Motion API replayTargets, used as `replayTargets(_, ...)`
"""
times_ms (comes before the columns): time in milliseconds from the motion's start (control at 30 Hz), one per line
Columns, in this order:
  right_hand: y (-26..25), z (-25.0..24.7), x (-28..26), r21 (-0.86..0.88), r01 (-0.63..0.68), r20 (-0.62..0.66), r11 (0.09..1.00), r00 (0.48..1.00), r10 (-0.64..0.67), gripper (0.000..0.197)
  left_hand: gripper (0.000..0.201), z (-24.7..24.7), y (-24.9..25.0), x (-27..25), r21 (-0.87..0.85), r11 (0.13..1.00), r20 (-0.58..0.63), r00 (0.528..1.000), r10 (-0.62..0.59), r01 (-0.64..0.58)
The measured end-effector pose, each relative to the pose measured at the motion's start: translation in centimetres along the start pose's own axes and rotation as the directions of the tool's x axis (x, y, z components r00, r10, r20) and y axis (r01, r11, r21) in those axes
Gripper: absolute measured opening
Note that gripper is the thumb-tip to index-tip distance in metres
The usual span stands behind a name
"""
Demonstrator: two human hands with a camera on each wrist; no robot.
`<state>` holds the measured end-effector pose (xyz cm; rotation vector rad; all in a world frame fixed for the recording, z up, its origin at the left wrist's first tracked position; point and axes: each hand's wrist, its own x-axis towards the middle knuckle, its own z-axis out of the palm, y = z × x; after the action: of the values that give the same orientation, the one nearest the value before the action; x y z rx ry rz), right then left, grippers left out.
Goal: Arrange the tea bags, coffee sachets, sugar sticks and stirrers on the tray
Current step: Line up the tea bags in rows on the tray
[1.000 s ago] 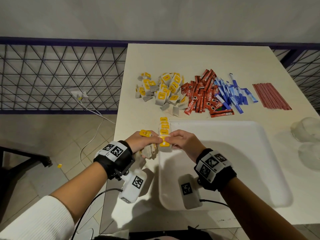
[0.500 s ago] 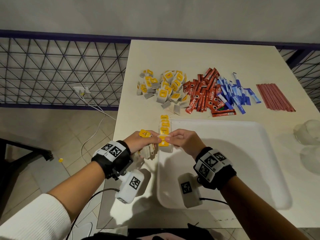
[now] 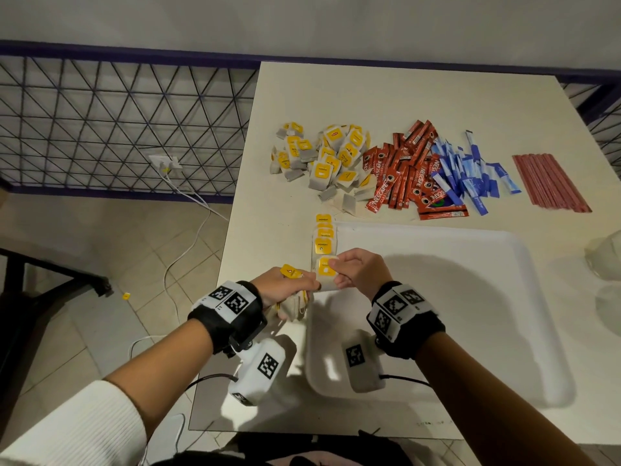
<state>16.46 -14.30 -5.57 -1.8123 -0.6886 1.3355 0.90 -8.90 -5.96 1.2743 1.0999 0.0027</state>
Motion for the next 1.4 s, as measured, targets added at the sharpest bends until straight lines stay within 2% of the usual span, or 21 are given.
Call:
replayTargets(100, 0.2, 0.2, 0.6, -0.03, 0.026, -0.006, 0.999, 1.0, -0.027, 0.018, 0.008, -0.1, 0.4, -0.4, -0.016, 1.0, 0.007, 1.0, 0.001, -0.001)
replayTargets(200, -0.1, 0.1, 0.6, -0.066, 0.005, 0.058, 0.998, 0.998, -0.001, 0.023, 0.02, -0.7, 0.1, -0.3, 0.004, 0.999, -0.021, 0.999, 0.035, -0.035)
replayTargets(300, -0.6, -0.2, 0.0, -0.127, -0.004, 0.161, 0.992, 0.987, 0.024, 0.014, 0.008, -1.2, 0.1, -0.4, -0.083, 0.994, -0.115, 0.992, 0.057, -0.067)
replayTargets(367, -0.9, -0.5, -0.4, -0.136, -0.002, 0.192, 0.991, 0.981, 0.028, 0.011, 0.028, -1.6, 0.0, -0.2, -0.102, 0.99, -0.152, 0.985, 0.08, -0.096)
replayTargets(433, -1.0, -0.7, -0.7, -0.126, -0.002, 0.197, 0.992, 0.98, 0.027, 0.009, 0.023, -1.7, 0.2, -0.2, -0.077, 0.988, -0.129, 0.984, 0.12, -0.13)
replayTargets(533, -1.0, -1.0, -0.8, -0.097, -0.009, 0.178, 0.995, 0.984, 0.026, 0.008, 0.02, -1.2, 0.7, -0.3, -0.043, 0.991, -0.057, 0.991, 0.122, -0.124)
replayTargets(733, -0.7, -1.1, -0.4, 0.02, -0.035, 0.102, 0.999, 0.994, 0.033, 0.014, 0.006, -0.2, 0.5, -0.3, -0.026, 0.992, -0.058, 0.991, 0.121, -0.123)
replayTargets(833, -0.5, -1.0, -0.2, 0.037, -0.04, 0.085, 0.999, 0.996, 0.036, 0.012, 0.023, 0.0, 0.1, 0.0, 0.028, 0.995, -0.092, 0.991, 0.097, -0.095)
replayTargets(900, -0.3, -0.7, -0.1, 0.026, -0.04, 0.087, 0.999, 0.996, 0.038, 0.008, 0.026, 0.0, 0.0, 0.1, 0.083, 0.993, -0.071, 0.993, 0.093, -0.087)
replayTargets(1100, 0.2, -0.3, 0.4, -0.005, -0.03, 0.079, 1.0, 0.996, 0.03, 0.016, 0.014, -0.6, -0.3, -0.1, 0.17, 0.984, -0.034, 0.998, 0.058, -0.051)
replayTargets(1200, 0.5, -0.1, 0.6, -0.055, -0.008, 0.052, 0.998, 0.999, 0.011, 0.017, 0.027, -0.9, -0.9, 0.0, 0.177, 0.983, -0.01, 0.999, 0.046, -0.043)
replayTargets(1333, 0.8, 0.0, 1.0, -0.149, 0.051, 0.018, 0.988, 0.999, -0.049, 0.021, 0.024, -1.3, -0.8, 0.3, 0.205, 0.978, -0.044, 0.998, 0.053, -0.043)
replayTargets(1400, 0.7, -0.1, 1.2, -0.176, 0.068, 0.02, 0.982, 0.998, -0.065, 0.021, 0.032, -1.6, -0.6, 0.5, 0.192, 0.98, -0.098, 0.992, 0.075, -0.055)
